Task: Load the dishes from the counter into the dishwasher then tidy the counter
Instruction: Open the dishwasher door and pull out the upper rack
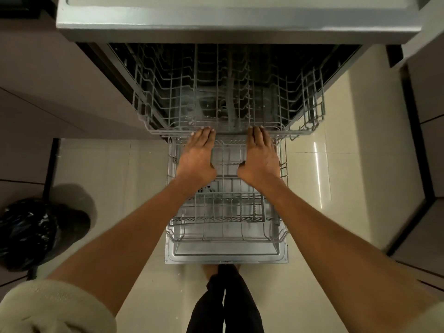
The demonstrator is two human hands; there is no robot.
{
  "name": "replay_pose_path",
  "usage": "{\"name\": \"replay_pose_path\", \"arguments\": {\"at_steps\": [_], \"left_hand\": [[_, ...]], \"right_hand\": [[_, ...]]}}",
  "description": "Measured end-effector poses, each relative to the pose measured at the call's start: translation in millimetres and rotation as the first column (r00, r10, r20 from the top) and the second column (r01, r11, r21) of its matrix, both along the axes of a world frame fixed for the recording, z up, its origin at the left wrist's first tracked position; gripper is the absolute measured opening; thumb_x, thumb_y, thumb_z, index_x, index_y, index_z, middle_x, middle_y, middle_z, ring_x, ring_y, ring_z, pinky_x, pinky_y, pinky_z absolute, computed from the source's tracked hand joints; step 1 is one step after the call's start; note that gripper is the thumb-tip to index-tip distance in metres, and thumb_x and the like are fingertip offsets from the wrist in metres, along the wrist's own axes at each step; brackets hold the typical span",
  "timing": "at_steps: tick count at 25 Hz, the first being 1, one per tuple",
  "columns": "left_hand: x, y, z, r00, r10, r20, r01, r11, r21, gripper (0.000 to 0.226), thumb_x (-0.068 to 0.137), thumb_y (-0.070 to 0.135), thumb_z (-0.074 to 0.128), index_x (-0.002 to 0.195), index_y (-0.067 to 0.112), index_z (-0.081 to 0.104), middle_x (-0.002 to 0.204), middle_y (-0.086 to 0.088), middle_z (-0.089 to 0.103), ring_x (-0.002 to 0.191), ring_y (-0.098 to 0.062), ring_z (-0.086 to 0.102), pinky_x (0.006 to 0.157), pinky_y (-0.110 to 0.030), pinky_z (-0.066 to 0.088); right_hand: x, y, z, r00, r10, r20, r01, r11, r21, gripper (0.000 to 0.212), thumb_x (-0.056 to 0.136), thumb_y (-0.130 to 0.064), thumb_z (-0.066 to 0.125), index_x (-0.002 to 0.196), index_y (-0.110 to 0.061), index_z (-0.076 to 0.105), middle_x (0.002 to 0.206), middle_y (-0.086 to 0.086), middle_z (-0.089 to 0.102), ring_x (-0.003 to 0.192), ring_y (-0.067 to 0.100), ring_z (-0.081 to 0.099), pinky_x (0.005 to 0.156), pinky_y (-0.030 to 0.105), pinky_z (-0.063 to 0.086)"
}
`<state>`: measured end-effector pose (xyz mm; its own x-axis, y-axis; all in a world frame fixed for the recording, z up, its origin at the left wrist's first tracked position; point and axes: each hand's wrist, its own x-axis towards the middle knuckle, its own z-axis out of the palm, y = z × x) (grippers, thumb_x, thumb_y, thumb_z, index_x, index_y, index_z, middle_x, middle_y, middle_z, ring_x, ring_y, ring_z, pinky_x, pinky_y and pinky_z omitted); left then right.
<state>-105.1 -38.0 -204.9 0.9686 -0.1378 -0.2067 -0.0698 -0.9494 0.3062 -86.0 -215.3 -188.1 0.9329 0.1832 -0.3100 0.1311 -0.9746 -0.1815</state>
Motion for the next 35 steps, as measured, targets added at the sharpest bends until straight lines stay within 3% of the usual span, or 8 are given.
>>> {"name": "replay_pose_path", "arguments": {"at_steps": [7, 13, 20, 28, 35], "left_hand": [[-71.5, -9.9, 3.7, 0.991, -0.044, -0.128, 0.045, 0.999, 0.004, 0.099, 0.078, 0.011, 0.061, 0.158, 0.012, 0.004, 0.166, -0.004, 0.000, 0.153, -0.018, -0.006, 0.125, -0.038, 0.000], [-62.6, -14.1, 23.6, 0.984, -0.058, -0.167, 0.066, 0.997, 0.044, 0.098, 0.077, 0.017, 0.067, 0.157, 0.008, 0.010, 0.165, -0.010, 0.011, 0.152, -0.024, 0.007, 0.125, -0.037, 0.004], [-50.3, -2.8, 25.4, 0.972, -0.071, -0.223, 0.084, 0.995, 0.047, 0.098, 0.079, 0.015, 0.067, 0.158, 0.010, 0.009, 0.166, -0.008, 0.008, 0.153, -0.022, 0.006, 0.125, -0.038, 0.006], [-54.8, -11.5, 42.4, 0.975, 0.021, -0.221, -0.018, 1.000, 0.016, 0.081, 0.077, 0.012, 0.073, 0.150, 0.010, 0.036, 0.152, -0.008, 0.041, 0.143, -0.027, 0.033, 0.121, -0.038, 0.027], [-92.3, -14.3, 45.7, 0.953, -0.002, -0.302, 0.001, 1.000, -0.004, 0.093, 0.082, 0.009, 0.065, 0.158, 0.016, 0.012, 0.164, -0.002, 0.015, 0.152, -0.020, 0.007, 0.125, -0.037, 0.007]], "right_hand": [[-67.1, -12.1, 13.3, 0.995, -0.022, -0.098, 0.022, 1.000, -0.003, 0.104, 0.082, -0.031, 0.070, 0.158, -0.004, 0.005, 0.166, 0.015, 0.005, 0.154, 0.030, -0.001, 0.126, 0.042, 0.012], [-43.4, -24.2, 34.3, 0.986, 0.055, -0.156, -0.054, 0.999, 0.008, 0.085, 0.079, -0.028, 0.069, 0.151, -0.005, 0.031, 0.151, 0.013, 0.038, 0.142, 0.030, 0.032, 0.119, 0.040, 0.032], [-29.7, -58.7, 30.7, 0.978, 0.033, -0.206, -0.051, 0.995, -0.085, 0.090, 0.083, -0.036, 0.067, 0.156, -0.007, 0.023, 0.159, 0.015, 0.030, 0.147, 0.032, 0.027, 0.123, 0.043, 0.024], [-45.8, -51.2, 38.0, 0.977, -0.066, -0.204, 0.062, 0.998, -0.027, 0.082, 0.081, -0.030, 0.072, 0.149, -0.003, 0.037, 0.150, 0.016, 0.041, 0.141, 0.033, 0.034, 0.116, 0.043, 0.037], [-74.7, -53.8, 40.4, 0.966, -0.094, -0.239, 0.095, 0.995, -0.007, 0.089, 0.081, -0.028, 0.073, 0.154, -0.004, 0.029, 0.157, 0.015, 0.034, 0.148, 0.034, 0.025, 0.120, 0.043, 0.032]]}}
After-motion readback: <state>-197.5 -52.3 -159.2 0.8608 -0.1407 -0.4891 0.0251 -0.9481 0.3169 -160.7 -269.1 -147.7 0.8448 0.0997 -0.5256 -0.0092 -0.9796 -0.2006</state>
